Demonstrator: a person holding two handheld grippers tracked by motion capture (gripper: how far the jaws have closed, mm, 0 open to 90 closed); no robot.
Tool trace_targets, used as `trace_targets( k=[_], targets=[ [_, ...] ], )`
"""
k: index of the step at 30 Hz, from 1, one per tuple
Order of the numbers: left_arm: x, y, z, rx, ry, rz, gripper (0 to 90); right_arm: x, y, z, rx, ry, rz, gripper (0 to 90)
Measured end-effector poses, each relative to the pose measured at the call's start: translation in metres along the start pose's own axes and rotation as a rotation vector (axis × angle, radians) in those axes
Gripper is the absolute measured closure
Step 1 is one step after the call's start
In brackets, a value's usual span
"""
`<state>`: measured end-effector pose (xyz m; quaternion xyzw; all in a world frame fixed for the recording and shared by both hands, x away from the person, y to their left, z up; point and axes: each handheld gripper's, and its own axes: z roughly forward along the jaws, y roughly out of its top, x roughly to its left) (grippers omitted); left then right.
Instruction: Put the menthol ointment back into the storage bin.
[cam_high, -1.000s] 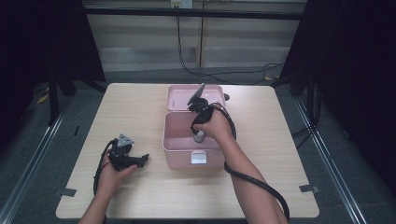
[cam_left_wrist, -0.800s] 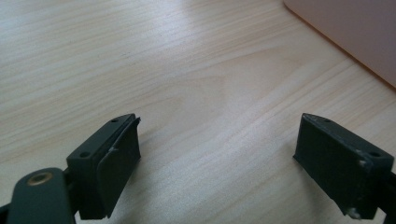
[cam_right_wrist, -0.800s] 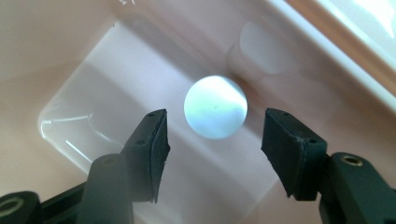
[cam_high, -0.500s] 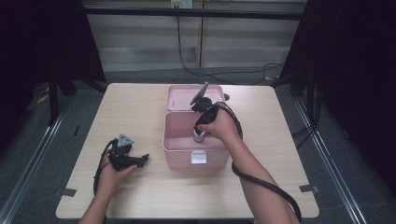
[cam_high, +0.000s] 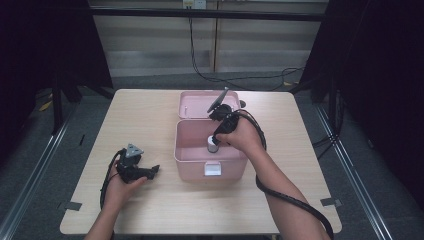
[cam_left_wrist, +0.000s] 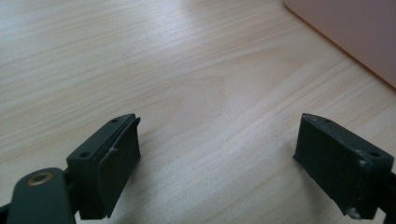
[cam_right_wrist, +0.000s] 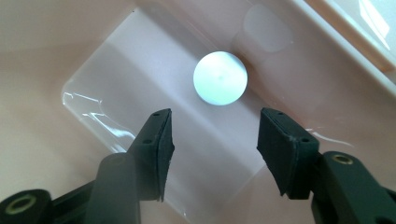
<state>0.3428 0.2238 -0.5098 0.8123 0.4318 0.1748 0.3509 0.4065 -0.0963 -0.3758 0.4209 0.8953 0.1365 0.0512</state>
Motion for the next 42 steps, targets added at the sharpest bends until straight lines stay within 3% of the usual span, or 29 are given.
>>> trace_targets(
  k=[25,42],
  targets=[
    [0.000,0.000,0.000,0.000,0.000,0.000,13.3,0.013,-0.012,-0.021,-0.030,0.044,-0.096,59.9],
    [0.000,0.000,0.000,0.000,0.000,0.000,13.3,0.024,-0.020,-0.037,-0.062,0.104,-0.156,77.4]
  ],
)
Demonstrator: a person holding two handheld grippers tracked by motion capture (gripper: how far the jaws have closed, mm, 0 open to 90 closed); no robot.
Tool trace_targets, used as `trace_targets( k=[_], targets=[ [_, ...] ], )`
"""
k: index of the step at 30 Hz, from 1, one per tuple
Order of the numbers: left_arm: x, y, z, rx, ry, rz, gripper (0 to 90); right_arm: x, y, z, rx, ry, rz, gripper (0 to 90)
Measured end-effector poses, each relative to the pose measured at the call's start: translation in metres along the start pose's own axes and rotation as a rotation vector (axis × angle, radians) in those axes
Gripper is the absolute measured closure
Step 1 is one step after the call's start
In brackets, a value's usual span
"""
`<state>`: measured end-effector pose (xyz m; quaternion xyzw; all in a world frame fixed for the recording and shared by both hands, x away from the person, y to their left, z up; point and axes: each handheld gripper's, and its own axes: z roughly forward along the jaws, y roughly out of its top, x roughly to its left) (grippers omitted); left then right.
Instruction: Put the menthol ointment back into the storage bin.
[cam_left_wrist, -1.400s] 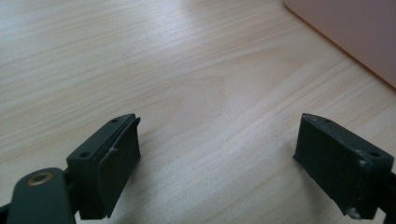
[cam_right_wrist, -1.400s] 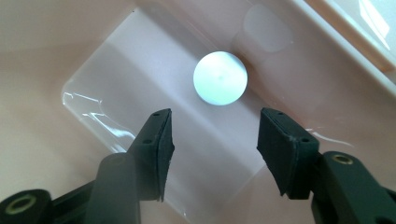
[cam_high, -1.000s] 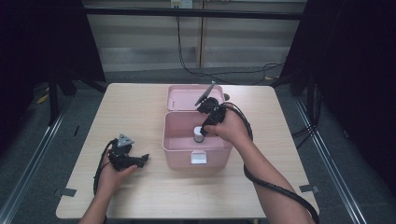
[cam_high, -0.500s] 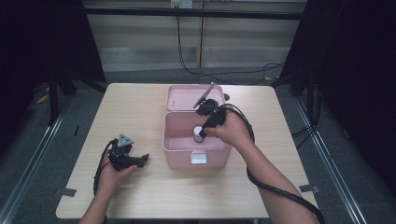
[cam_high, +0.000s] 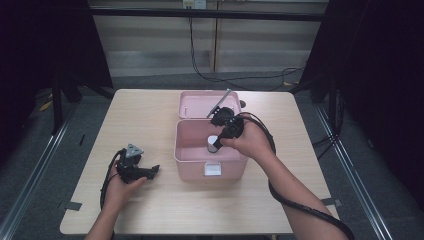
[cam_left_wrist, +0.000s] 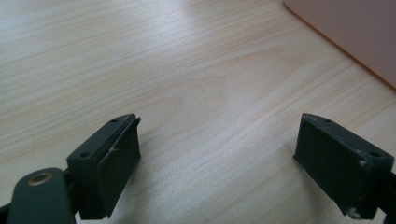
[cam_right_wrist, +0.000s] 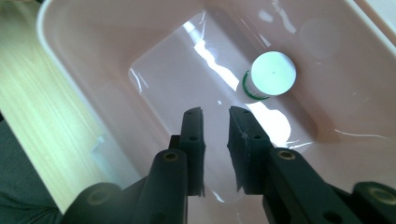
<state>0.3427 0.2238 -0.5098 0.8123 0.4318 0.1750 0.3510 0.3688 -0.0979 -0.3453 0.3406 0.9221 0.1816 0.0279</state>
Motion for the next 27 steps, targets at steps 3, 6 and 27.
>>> trace_targets(
  k=[3,6,27],
  targets=[
    [0.000,0.000,0.000,0.000,0.000,0.000,13.3,0.002,-0.001,-0.005,-0.014,0.014,-0.012,82.9],
    [0.000,0.000,0.000,0.000,0.000,0.000,13.3,0.004,-0.002,-0.008,-0.021,0.032,-0.023,86.3],
    [0.000,0.000,0.000,0.000,0.000,0.000,13.3,0.031,-0.006,-0.018,-0.028,0.111,-0.103,90.0]
  ],
)
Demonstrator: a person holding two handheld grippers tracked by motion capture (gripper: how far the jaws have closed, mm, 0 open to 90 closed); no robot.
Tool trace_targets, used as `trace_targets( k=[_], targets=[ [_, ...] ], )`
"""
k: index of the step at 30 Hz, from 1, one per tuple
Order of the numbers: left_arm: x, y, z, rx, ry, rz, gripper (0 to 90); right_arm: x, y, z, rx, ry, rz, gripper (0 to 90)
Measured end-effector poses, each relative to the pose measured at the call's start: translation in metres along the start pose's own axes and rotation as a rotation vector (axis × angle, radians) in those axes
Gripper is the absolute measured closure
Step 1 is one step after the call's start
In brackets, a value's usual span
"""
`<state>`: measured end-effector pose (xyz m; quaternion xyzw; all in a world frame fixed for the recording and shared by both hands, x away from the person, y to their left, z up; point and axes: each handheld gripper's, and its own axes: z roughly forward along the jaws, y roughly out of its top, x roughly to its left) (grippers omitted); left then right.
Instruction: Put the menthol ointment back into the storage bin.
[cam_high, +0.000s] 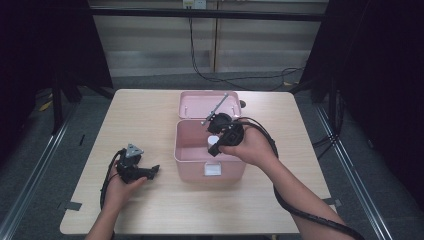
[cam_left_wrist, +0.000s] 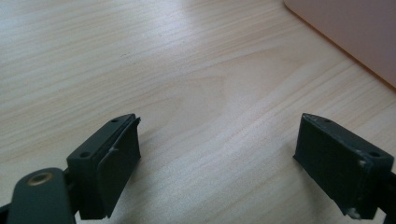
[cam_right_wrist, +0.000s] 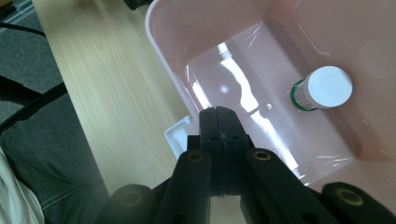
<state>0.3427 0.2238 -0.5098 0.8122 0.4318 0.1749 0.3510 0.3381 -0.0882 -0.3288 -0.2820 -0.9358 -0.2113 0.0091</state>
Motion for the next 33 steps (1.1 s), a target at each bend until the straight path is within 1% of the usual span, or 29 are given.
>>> trace_targets(
  k=[2,3,4,6,7,13,15,16,17,19,21,22,23,24,25,26,27,30,31,33],
  targets=[
    [0.000,0.000,0.000,0.000,0.000,0.000,13.3,0.001,-0.001,0.000,-0.008,0.006,0.001,90.0],
    [0.000,0.000,0.000,-0.002,0.001,-0.001,13.3,0.001,-0.001,0.000,-0.005,0.004,-0.007,90.0],
    [0.000,0.000,0.000,-0.002,0.001,0.000,13.3,0.003,-0.002,0.000,-0.005,0.007,0.004,90.0],
    [0.000,0.000,0.000,-0.002,0.001,0.000,13.3,0.004,-0.002,0.001,-0.005,0.008,-0.012,90.0],
    [0.000,0.000,0.000,-0.002,0.001,-0.001,13.3,0.005,-0.003,0.001,-0.003,0.013,-0.008,90.0],
    [0.000,0.000,0.000,-0.002,0.001,-0.001,13.3,0.011,-0.005,0.002,0.000,0.030,-0.020,90.0],
    [0.000,0.000,0.000,-0.002,0.001,0.000,13.3,0.012,-0.005,0.003,0.004,0.028,-0.022,90.0],
    [0.000,0.000,0.000,-0.002,0.001,0.000,13.3,0.012,-0.006,0.003,0.006,0.032,-0.025,90.0],
    [0.000,0.000,0.000,-0.002,0.001,-0.001,13.3,0.012,-0.007,0.004,0.009,0.033,-0.037,90.0],
    [0.000,0.000,0.000,-0.002,0.001,0.000,13.3,0.014,-0.008,0.005,0.013,0.040,-0.032,90.0],
    [0.000,0.000,0.000,-0.002,0.001,-0.001,13.3,0.015,-0.009,0.007,0.018,0.042,-0.045,90.0],
    [0.000,0.000,0.000,-0.002,0.001,-0.001,13.4,0.015,-0.010,0.009,0.026,0.047,-0.046,90.0],
    [0.000,0.000,0.000,-0.002,0.001,-0.001,13.4,0.016,-0.011,0.010,0.029,0.043,-0.046,90.0],
    [0.000,0.000,0.000,-0.003,0.001,-0.001,13.4,0.016,-0.012,0.012,0.034,0.047,-0.040,90.0],
    [0.000,0.000,0.000,-0.002,0.001,-0.001,13.4,0.016,-0.013,0.013,0.037,0.047,-0.052,90.0],
    [0.000,0.000,0.000,-0.002,0.001,0.000,13.4,0.016,-0.013,0.014,0.040,0.045,-0.046,90.0],
    [0.000,0.000,0.000,-0.002,0.001,-0.001,13.4,0.016,-0.014,0.016,0.037,0.050,-0.053,90.0],
    [0.000,0.000,0.000,-0.003,0.001,0.000,13.4,0.017,-0.016,0.017,0.038,0.052,-0.056,90.0],
    [0.000,0.000,0.000,-0.003,0.001,0.000,13.4,0.018,-0.017,0.018,0.035,0.049,-0.061,90.0],
    [0.000,0.000,0.000,-0.003,0.001,0.000,13.4,0.018,-0.018,0.021,0.050,0.044,-0.071,90.0]
  ],
)
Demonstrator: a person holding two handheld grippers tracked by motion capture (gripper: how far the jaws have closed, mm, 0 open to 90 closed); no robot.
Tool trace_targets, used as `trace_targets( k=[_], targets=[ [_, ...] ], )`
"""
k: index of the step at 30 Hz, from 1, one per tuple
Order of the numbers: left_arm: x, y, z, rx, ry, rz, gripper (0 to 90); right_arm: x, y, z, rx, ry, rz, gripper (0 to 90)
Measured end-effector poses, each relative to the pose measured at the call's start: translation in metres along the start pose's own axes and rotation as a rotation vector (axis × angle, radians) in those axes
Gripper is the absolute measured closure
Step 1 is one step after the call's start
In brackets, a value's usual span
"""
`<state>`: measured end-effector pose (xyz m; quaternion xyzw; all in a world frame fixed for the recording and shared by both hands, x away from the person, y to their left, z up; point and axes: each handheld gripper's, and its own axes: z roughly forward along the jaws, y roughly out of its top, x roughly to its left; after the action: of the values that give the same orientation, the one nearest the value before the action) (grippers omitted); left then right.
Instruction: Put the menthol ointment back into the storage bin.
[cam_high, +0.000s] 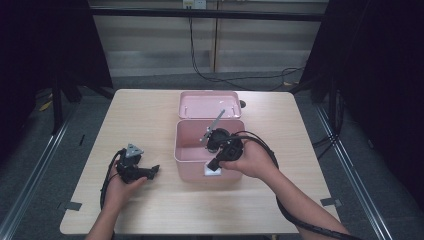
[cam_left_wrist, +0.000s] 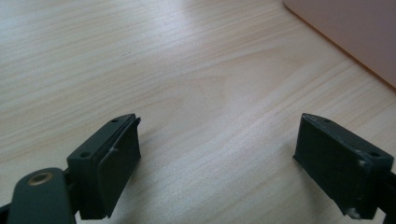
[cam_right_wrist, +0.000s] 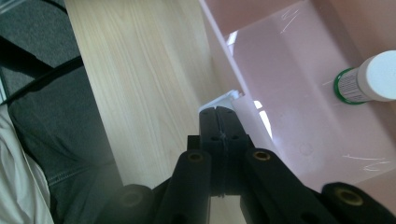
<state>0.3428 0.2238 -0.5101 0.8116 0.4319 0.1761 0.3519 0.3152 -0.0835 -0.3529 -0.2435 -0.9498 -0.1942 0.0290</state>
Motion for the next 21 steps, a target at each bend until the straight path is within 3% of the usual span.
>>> trace_targets(
  k=[8,21],
  targets=[
    [0.000,0.000,0.000,0.000,0.000,0.000,13.4,0.001,-0.004,0.008,0.016,-0.007,-0.028,90.0],
    [0.000,0.000,0.000,0.000,0.000,0.000,13.4,0.000,-0.007,0.012,-0.024,-0.039,-0.070,90.0]
  ],
)
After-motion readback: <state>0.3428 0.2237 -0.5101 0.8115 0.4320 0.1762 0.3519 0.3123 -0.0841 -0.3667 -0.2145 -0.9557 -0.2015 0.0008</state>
